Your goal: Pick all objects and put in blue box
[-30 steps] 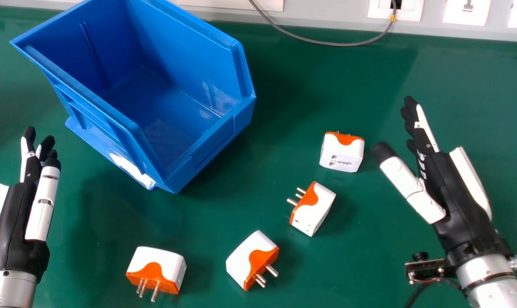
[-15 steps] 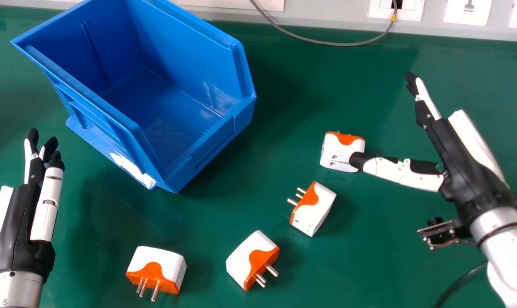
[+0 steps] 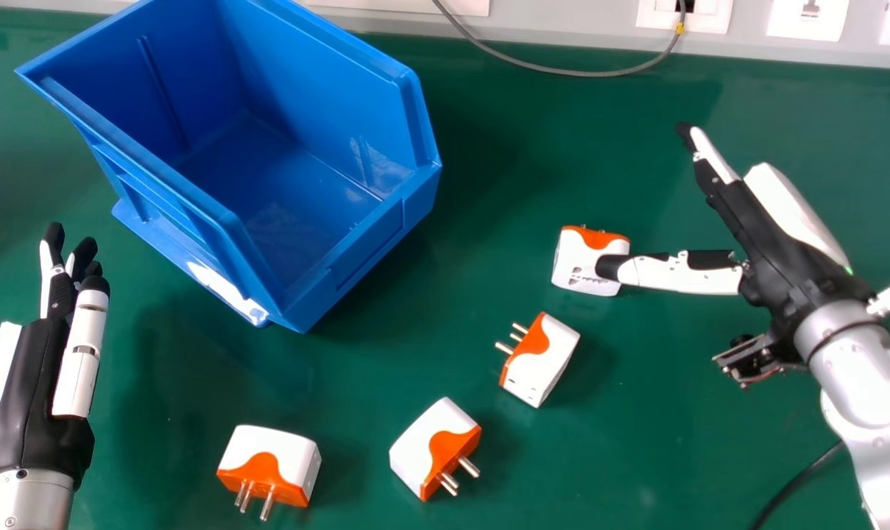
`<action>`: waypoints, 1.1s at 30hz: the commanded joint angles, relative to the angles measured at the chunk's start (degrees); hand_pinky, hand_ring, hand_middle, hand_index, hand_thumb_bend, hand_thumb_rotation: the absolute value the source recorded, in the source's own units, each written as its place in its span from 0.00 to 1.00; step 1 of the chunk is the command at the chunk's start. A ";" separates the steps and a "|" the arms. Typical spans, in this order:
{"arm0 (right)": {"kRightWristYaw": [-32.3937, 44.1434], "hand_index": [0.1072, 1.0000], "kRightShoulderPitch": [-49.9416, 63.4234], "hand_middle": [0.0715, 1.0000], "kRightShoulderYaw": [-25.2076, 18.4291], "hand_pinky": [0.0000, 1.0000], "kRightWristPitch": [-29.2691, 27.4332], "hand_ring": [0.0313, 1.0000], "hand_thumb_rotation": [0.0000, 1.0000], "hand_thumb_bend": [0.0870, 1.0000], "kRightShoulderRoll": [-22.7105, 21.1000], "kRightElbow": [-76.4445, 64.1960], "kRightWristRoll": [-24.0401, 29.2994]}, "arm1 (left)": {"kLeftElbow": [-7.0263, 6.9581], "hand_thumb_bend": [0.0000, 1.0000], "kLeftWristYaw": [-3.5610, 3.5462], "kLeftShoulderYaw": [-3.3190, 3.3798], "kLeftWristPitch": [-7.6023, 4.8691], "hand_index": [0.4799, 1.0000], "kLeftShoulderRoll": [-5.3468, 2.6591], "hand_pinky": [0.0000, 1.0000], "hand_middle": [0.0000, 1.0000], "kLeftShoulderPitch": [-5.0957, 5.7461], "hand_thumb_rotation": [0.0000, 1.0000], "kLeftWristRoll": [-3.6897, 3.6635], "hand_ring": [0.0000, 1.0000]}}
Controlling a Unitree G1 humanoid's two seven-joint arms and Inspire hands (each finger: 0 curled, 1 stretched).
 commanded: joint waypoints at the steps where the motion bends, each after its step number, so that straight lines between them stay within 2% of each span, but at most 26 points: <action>1: 0.58 0.97 -3.16 0.97 1.37 0.88 -0.24 0.96 0.43 0.63 -1.98 1.43 -1.79 | -0.91 0.07 0.42 0.20 -0.89 1.00 0.49 1.00 1.00 -0.11 0.97 0.37 1.00; 3: 1.29 0.97 -4.62 0.97 2.68 0.88 0.61 0.96 0.43 0.63 -2.52 2.64 -3.11 | -1.35 0.07 0.69 0.14 -0.72 1.00 0.52 1.00 1.00 -0.01 0.97 0.65 1.00; 5: 2.06 0.97 -5.85 0.96 3.83 0.87 1.29 0.96 0.42 0.63 -2.89 3.53 -4.33 | -1.97 0.08 0.76 0.11 -0.35 1.00 0.42 1.00 1.00 0.24 0.97 0.61 1.00; 10: 4.32 0.95 -8.65 0.95 6.77 0.85 2.67 0.94 0.37 0.61 -4.13 5.52 -7.19 | -1.02 0.11 0.33 0.31 -0.22 1.00 0.66 1.00 1.00 -0.25 0.97 0.14 1.00; 13: 5.26 0.95 -9.38 0.95 7.63 0.84 2.66 0.94 0.34 0.60 -4.38 6.07 -7.54 | -1.46 0.13 0.62 0.28 0.27 1.00 0.70 1.00 1.00 -0.22 0.97 0.35 1.00; 16: 6.08 0.94 -9.97 0.94 8.42 0.83 2.68 0.93 0.33 0.60 -4.45 6.30 -7.72 | -1.71 0.14 0.35 0.35 0.35 1.00 0.69 1.00 1.00 -0.12 0.97 0.06 1.00; 20: 7.17 0.94 -11.20 0.94 9.78 0.83 3.02 0.93 0.32 0.60 -4.32 7.14 -8.27 | -1.84 0.15 0.21 0.35 0.61 1.00 0.94 1.00 1.00 -0.16 0.97 0.15 1.00; 24: 8.51 0.94 -13.64 0.94 11.39 0.84 4.19 0.93 0.31 0.60 -3.75 9.27 -8.93 | -3.33 0.16 0.70 0.21 1.33 1.00 0.64 1.00 1.00 0.37 0.98 0.45 1.00; 29: 9.51 0.94 -16.74 0.93 13.61 0.85 5.69 0.93 0.30 0.60 -3.01 11.64 -10.47 | -3.71 0.17 0.75 0.29 1.86 1.00 0.54 1.00 1.00 0.45 0.98 0.34 1.00; 33: 9.45 0.94 -19.20 0.93 16.22 0.85 5.02 0.93 0.30 0.60 -2.61 15.41 -12.07 | -5.21 0.17 0.67 0.36 3.27 1.00 -0.02 1.00 1.00 1.01 0.98 -0.42 1.00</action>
